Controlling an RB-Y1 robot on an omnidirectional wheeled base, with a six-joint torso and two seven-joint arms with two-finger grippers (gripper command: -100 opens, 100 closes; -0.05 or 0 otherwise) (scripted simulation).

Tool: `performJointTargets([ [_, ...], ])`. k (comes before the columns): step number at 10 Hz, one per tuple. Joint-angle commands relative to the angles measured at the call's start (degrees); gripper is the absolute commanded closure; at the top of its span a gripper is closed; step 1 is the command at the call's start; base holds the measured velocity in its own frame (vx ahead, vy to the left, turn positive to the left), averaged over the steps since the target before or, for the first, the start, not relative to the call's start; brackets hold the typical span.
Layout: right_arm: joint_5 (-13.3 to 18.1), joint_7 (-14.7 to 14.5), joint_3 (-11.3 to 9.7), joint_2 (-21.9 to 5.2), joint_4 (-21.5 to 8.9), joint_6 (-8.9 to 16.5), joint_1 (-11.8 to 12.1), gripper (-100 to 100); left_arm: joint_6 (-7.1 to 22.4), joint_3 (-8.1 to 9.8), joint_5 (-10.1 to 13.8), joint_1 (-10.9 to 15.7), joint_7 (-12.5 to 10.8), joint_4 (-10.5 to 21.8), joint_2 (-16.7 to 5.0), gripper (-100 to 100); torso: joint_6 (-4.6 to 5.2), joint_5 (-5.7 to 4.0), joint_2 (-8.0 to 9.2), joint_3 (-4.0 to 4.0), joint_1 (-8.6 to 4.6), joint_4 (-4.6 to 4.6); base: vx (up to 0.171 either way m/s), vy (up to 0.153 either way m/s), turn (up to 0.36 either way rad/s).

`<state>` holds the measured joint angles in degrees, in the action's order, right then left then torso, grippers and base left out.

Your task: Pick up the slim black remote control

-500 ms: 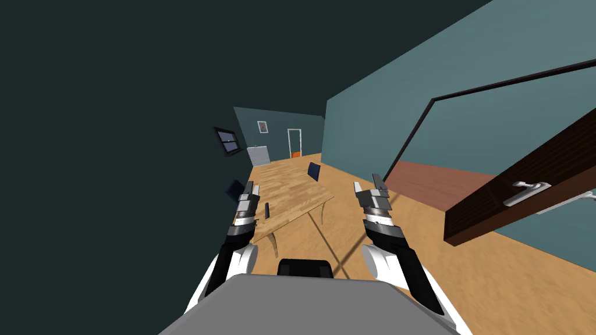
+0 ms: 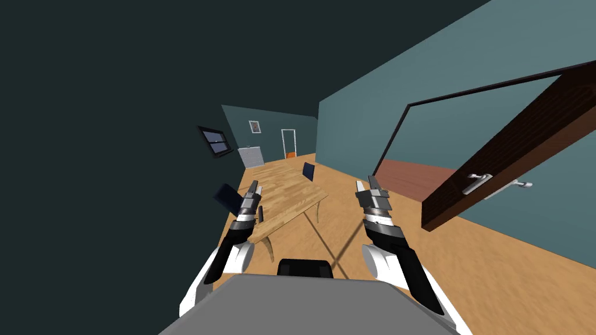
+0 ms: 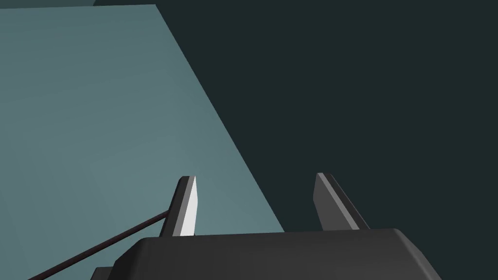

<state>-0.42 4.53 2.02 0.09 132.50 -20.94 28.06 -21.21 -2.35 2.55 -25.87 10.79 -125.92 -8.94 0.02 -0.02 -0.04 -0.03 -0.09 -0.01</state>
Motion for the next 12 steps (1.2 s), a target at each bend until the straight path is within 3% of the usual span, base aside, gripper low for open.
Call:
performJointTargets([
  [1, 0.0, 0.0, 0.0, 0.0, 0.0, 0.0, 0.0, 0, 2.1, 0.55, 1.25, 1.4, 1.38, 1.27, -2.59, -100, 0.0, 0.0, 0.0, 0.0, 0.0, 0.0, 0.0, -0.025, -0.198],
  [6, 0.0, 0.0, 0.0, 0.0, 0.0, 0.0, 0.0, 0, 9.83, 2.49, 6.1, 6.95, 6.72, 7.82, -11.29, -100, -0.01, 0.02, 0.11, 0.06, 0.1, 0.02, -0.018, -0.008, -0.259],
  [7, 0.0, 0.0, 0.0, 0.0, 0.0, 0.0, -0.01, 0, 9.83, 2.49, 6.1, 6.95, 6.72, 8.16, -11.35, -100, 0.0, 0.03, 0.14, 0.08, 0.13, 0.03, -0.027, 0.011, -0.091],
  [10, 0.0, 0.0, 0.01, -0.01, 0.0, 0.0, 0.0, 0, 15.13, 3.44, 9.97, 10.29, 10.51, 13.72, -16.42, -100, -0.02, 0.03, 0.14, 0.08, 0.15, 0.03, -0.03, 0.01, -0.239],
  [11, 0.0, 0.0, 0.01, -0.01, 0.0, 0.0, 0.0, 0, 16.07, 3.44, 9.97, 10.29, 10.51, 14.03, -16.46, -100, -0.01, 0.03, 0.16, 0.1, 0.18, 0.04, -0.027, 0.02, -0.154],
  [12, 0.0, 0.0, 0.01, -0.01, 0.0, 0.0, 0.01, 0, 18.45, 3.69, 11.47, 11.36, 11.82, 15.79, -18.06, -100, -0.05, 0.05, 0.14, 0.08, 0.19, 0.03, -0.02, 0.014, -0.202],
])
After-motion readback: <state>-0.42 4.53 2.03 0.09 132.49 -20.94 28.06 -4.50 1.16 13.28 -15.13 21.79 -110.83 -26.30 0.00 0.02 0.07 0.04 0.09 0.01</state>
